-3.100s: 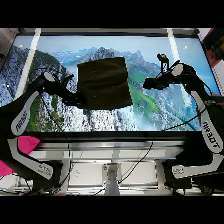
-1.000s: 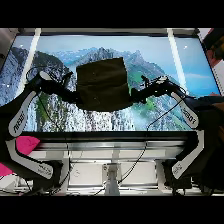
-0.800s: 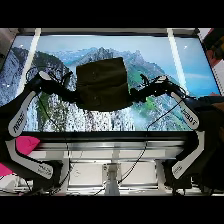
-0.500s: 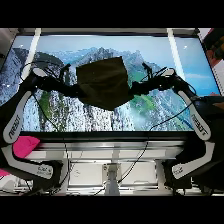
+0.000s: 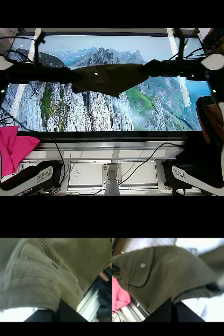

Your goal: Fold the clothes and pants, and hang the long-sleeved shirts on hangers.

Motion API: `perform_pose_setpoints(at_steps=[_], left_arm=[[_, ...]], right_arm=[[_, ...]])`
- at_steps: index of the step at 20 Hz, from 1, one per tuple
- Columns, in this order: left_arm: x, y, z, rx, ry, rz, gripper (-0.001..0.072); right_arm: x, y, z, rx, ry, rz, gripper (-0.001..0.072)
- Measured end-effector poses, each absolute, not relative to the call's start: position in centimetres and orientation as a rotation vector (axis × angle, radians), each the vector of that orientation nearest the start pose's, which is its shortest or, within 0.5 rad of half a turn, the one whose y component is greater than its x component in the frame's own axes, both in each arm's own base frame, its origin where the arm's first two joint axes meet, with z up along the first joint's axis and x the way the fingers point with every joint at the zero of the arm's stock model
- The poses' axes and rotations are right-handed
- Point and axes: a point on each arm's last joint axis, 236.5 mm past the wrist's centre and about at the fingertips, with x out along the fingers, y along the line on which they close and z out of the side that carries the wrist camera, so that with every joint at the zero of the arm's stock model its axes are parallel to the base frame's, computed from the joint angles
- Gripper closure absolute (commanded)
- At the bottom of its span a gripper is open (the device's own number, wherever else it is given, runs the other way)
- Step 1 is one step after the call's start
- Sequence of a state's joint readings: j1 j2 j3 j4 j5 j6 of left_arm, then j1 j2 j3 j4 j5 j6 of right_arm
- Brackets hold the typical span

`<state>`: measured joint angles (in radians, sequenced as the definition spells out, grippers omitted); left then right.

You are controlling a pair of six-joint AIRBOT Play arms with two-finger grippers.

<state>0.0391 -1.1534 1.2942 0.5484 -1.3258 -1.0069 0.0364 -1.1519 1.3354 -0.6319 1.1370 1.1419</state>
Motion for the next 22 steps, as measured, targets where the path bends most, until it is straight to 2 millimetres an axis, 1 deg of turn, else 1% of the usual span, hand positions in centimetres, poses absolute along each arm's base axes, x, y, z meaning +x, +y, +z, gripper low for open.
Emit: perform_pose_setpoints(at_steps=[2, 4, 6, 7, 9, 11, 12, 14, 17, 19, 20, 22], left_arm=[[33.9, -18.6, 23.8, -0.322, 0.713, -0.949, 0.0669], [31.5, -19.1, 27.3, -0.321, 0.627, -0.975, 0.0669], [29.0, -19.5, 30.4, -0.323, 0.552, -0.994, 0.0669], [27.7, -19.7, 31.6, -0.323, 0.524, -1.000, 0.0669], [25.6, -19.8, 33.4, -0.351, 0.498, -0.997, 0.0669], [23.8, -20.0, 34.7, -0.382, 0.483, -0.998, 0.0669], [23.1, -20.0, 35.1, -0.397, 0.481, -0.995, 0.0669], [22.3, -20.0, 35.5, -0.430, 0.491, -0.985, 0.0669], [21.3, -20.5, 35.1, -0.490, 0.549, -0.976, 0.0669], [21.1, -21.0, 34.2, -0.506, 0.590, -0.970, 0.0669], [21.4, -21.2, 33.4, -0.513, 0.608, -0.953, 0.0669], [22.6, -21.5, 31.2, -0.543, 0.657, -0.901, 0.0669]], right_arm=[[36.6, 18.6, 25.5, 0.348, 0.643, 0.795, 0.0694], [33.9, 18.2, 28.9, 0.319, 0.562, 0.788, 0.0694], [31.0, 17.7, 31.9, 0.292, 0.486, 0.774, 0.0694], [29.6, 17.4, 33.0, 0.281, 0.456, 0.762, 0.0694], [26.7, 16.8, 35.0, 0.261, 0.401, 0.738, 0.0694], [24.3, 16.5, 36.4, 0.254, 0.357, 0.727, 0.0694], [23.3, 16.3, 36.9, 0.250, 0.340, 0.723, 0.0694], [22.1, 16.2, 37.4, 0.258, 0.327, 0.717, 0.0694], [21.2, 16.2, 37.2, 0.283, 0.344, 0.714, 0.0694], [21.3, 16.2, 36.4, 0.299, 0.370, 0.710, 0.0694], [21.6, 16.2, 35.8, 0.309, 0.388, 0.705, 0.0694], [22.9, 16.2, 33.7, 0.339, 0.447, 0.693, 0.0694]])
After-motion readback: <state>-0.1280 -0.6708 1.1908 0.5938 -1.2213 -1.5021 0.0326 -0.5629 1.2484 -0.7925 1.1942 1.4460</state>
